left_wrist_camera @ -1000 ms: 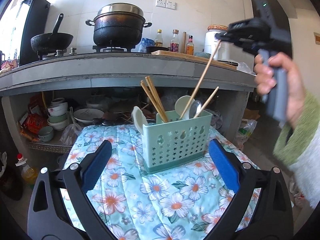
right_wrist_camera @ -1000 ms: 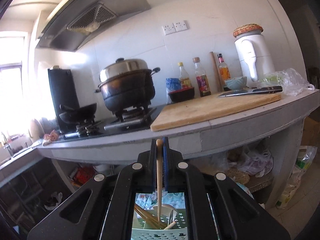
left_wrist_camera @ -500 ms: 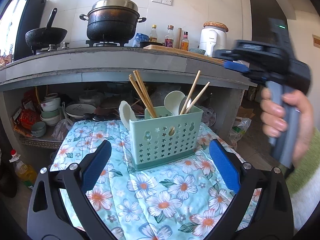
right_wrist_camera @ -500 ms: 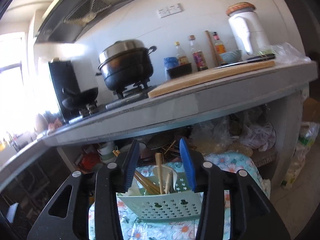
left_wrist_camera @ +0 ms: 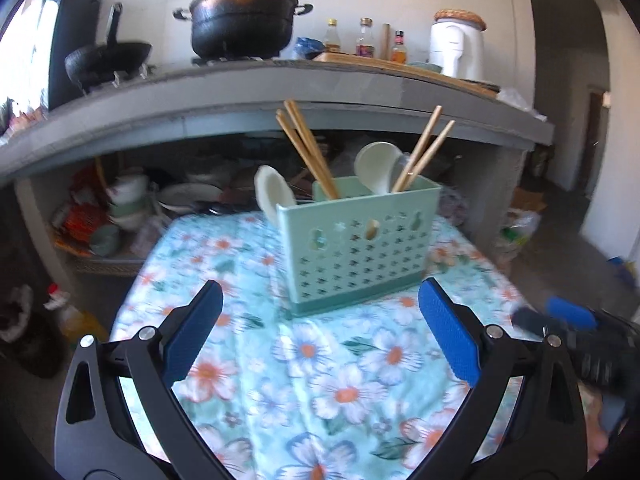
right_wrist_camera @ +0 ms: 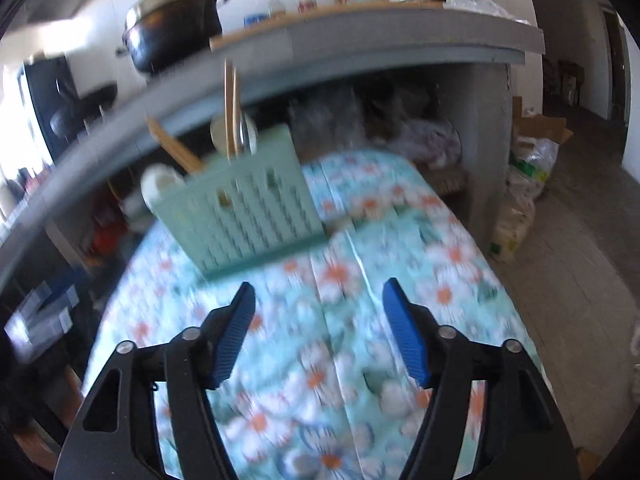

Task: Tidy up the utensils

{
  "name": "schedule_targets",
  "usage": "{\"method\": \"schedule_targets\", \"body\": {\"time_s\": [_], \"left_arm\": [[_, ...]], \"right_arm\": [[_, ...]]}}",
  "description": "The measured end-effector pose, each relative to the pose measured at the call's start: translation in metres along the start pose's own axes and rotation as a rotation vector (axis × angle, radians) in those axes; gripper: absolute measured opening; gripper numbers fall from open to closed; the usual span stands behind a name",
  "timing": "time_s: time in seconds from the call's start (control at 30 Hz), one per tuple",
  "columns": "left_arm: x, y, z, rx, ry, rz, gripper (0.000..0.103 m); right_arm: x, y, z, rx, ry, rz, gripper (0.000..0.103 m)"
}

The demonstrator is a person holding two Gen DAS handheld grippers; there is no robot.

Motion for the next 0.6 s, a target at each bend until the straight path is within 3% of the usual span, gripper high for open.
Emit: {"method": "schedule_targets", "body": {"time_s": [0.23, 0.6], "left_arm": [[-0.003, -0.003, -0.004, -0.111, 0.038, -0.008, 0.094], [0.01, 0.004, -0.012, -0.215, 0.0, -0.107, 0.094]], "right_arm": [[0.0, -0.002, 0.01, 0.104, -0.034, 0.013, 0.084], [-0.003, -0.008, 0.014, 0.179, -0.083, 0.017, 0.089]]}}
Point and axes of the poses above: each gripper's, at about its wrist camera, not at the fingertips, and y roughly the way its jaws point, z to its right, x to its underside, the point moved 8 cm from there along y, roughly the way its jaws point, and after that the axes turned 1 degree about -y, right-handed, at the moved point
